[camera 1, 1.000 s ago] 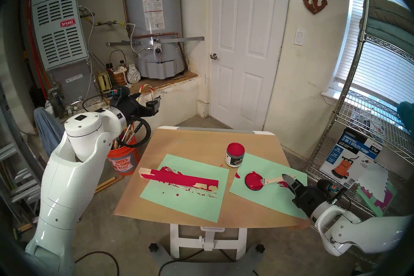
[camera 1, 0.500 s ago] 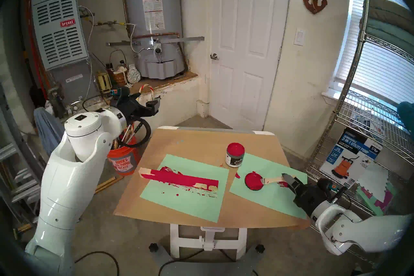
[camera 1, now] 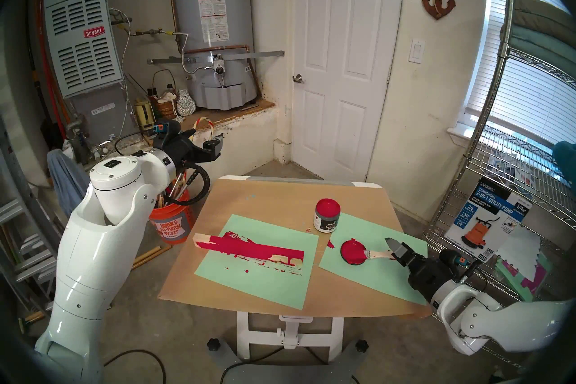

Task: Pick up brush, dip the brush into paint, and paint the wood

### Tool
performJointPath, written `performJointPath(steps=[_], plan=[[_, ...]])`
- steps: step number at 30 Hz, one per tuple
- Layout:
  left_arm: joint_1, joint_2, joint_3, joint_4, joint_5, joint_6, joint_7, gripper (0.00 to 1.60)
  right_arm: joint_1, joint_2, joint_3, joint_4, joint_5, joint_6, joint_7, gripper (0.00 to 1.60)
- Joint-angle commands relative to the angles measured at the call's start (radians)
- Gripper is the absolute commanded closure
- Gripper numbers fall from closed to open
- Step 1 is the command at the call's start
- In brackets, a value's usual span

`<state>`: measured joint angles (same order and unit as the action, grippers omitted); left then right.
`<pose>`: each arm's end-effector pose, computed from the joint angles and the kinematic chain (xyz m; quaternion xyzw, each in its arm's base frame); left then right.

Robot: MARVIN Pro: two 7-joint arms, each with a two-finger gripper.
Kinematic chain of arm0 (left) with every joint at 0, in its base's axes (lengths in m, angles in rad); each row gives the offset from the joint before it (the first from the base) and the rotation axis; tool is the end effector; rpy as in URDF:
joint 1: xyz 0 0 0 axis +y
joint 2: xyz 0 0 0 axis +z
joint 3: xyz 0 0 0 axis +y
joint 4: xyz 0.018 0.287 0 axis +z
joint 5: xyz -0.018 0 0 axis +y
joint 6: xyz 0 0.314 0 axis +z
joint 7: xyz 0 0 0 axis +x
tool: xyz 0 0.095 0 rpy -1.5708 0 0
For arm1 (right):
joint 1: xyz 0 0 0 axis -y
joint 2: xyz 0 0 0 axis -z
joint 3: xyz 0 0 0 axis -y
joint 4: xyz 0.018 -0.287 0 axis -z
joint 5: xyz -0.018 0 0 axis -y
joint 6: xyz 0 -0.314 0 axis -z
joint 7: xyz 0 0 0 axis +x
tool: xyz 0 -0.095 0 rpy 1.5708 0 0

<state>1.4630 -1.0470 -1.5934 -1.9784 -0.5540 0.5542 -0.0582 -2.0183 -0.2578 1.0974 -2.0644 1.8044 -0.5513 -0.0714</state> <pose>0.4196 0.0728 -0.1253 0.7310 -0.0989 0.6711 0.0740 0.2561 -0.0935 -0.3027 -0.7802 0.2239 -0.5109 0.2832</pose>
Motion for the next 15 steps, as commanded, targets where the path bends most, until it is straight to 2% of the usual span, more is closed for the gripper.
performJointPath(steps=[1, 15], plan=[[-0.010, 0.001, -0.005, -0.015, 0.003, -0.011, 0.000, 0.00, 0.019, -0.016, 0.000, 0.000, -0.025, 0.000, -0.007, 0.05], [-0.010, 0.002, -0.004, -0.015, 0.001, -0.011, 0.001, 0.00, 0.001, -0.001, 0.009, 0.010, -0.045, -0.017, -0.031, 0.00]])
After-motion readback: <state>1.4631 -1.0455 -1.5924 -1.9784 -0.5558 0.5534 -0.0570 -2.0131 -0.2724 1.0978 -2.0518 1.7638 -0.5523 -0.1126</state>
